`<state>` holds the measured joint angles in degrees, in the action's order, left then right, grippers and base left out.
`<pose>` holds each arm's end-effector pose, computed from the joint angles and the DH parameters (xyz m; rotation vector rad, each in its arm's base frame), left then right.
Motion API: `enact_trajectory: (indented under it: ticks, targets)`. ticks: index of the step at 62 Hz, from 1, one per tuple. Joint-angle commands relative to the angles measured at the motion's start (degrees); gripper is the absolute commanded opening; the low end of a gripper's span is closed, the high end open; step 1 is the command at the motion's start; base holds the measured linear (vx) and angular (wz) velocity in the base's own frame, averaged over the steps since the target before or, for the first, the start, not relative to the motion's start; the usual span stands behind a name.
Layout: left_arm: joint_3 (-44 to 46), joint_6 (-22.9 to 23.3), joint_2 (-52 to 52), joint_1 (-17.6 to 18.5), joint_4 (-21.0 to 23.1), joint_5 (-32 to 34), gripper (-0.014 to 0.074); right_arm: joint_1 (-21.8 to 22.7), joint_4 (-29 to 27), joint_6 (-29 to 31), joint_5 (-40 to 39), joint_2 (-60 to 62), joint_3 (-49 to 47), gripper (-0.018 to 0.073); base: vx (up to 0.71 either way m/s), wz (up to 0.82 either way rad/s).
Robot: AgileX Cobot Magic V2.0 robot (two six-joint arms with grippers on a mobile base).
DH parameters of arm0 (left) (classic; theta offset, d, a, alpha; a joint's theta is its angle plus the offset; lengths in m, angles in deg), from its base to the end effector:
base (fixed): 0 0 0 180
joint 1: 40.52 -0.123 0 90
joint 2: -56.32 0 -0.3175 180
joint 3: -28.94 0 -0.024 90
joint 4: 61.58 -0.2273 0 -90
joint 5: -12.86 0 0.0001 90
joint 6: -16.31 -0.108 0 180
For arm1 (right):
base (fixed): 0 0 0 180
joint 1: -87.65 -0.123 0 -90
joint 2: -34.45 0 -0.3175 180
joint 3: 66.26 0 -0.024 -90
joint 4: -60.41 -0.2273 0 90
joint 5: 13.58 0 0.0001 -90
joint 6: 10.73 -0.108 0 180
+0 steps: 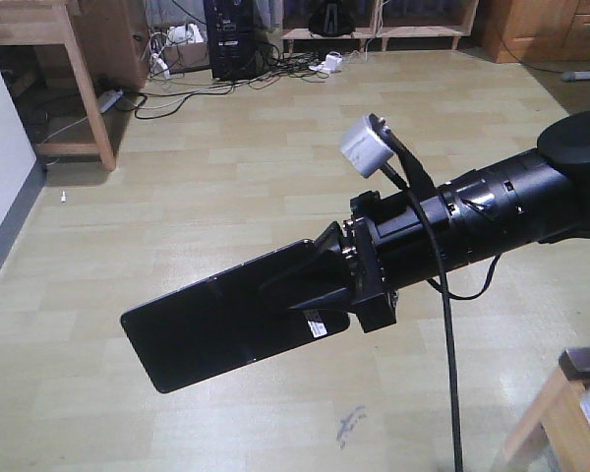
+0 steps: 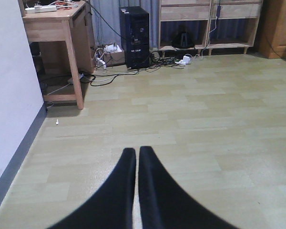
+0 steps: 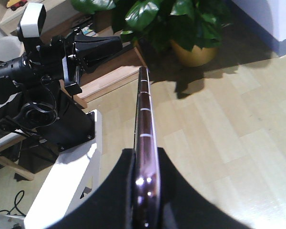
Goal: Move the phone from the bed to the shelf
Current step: 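Keep holding the phone while the base drives across the room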
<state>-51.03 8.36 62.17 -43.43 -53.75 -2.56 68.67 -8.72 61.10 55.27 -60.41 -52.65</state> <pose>0.0152 -0.0032 0.1750 -0.0124 1.7644 0.0100 0.2300 0.1787 0.3437 -1.2256 1.9417 1.2750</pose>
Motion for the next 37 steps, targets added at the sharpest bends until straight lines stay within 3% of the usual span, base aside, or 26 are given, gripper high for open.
enact_trajectory:
  ticks: [1,37]
  targets:
    - [-0.15,0.22,-0.28,0.33,0.54,3.89,0.0001,0.05,-5.29,0.17,5.09,2.43,-1.5,-0.0001,0.38,0.04]
    - [-0.15,0.22,-0.28,0.33,0.54,3.89,0.0001,0.05,-5.29,0.17,5.09,2.43,-1.5,-0.0001,0.38,0.03]
